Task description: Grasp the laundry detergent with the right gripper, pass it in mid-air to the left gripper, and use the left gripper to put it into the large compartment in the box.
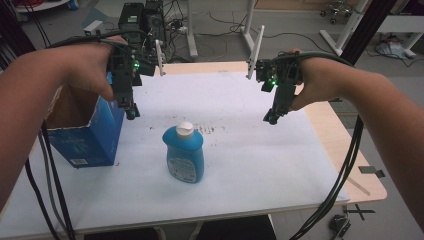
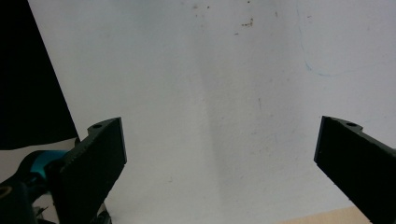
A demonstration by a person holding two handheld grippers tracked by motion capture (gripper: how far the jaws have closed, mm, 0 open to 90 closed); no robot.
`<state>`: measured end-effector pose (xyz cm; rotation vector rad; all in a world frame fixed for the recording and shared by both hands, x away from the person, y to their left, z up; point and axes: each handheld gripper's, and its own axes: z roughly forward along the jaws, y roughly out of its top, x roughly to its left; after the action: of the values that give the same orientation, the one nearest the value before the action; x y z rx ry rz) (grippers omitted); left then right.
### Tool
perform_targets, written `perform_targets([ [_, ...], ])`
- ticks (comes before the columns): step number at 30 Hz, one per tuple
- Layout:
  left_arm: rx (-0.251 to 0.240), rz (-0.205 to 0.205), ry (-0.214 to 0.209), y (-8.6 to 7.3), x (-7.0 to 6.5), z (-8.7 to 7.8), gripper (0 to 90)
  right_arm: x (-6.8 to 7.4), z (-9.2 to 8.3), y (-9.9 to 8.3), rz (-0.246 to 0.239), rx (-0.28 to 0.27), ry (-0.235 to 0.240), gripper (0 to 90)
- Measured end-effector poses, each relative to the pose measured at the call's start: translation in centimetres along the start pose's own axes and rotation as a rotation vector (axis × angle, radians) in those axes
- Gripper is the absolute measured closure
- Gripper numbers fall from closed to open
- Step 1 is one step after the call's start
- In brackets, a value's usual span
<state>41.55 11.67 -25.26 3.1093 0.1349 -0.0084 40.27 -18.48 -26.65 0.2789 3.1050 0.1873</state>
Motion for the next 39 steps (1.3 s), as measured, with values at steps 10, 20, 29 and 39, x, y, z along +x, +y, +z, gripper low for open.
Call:
perform_targets([
  [10,-0.005,0.009,-0.004,-0.4,0.1,0.3,1.7,1.0,-0.1,-0.6,0.018,-0.074,0.013,1.5],
  [20,-0.012,0.002,-0.012,-0.7,0.1,0.7,1.7,2.2,0.6,-1.0,0.037,-0.182,0.071,1.5],
  [29,-0.016,0.015,-0.010,-0.5,-0.1,0.7,1.7,4.0,2.1,-1.4,0.041,-0.244,0.088,1.5],
  [39,-0.021,0.012,-0.010,-0.5,-0.4,0.6,1.7,5.8,3.7,-1.4,0.055,-0.363,0.119,1.5],
])
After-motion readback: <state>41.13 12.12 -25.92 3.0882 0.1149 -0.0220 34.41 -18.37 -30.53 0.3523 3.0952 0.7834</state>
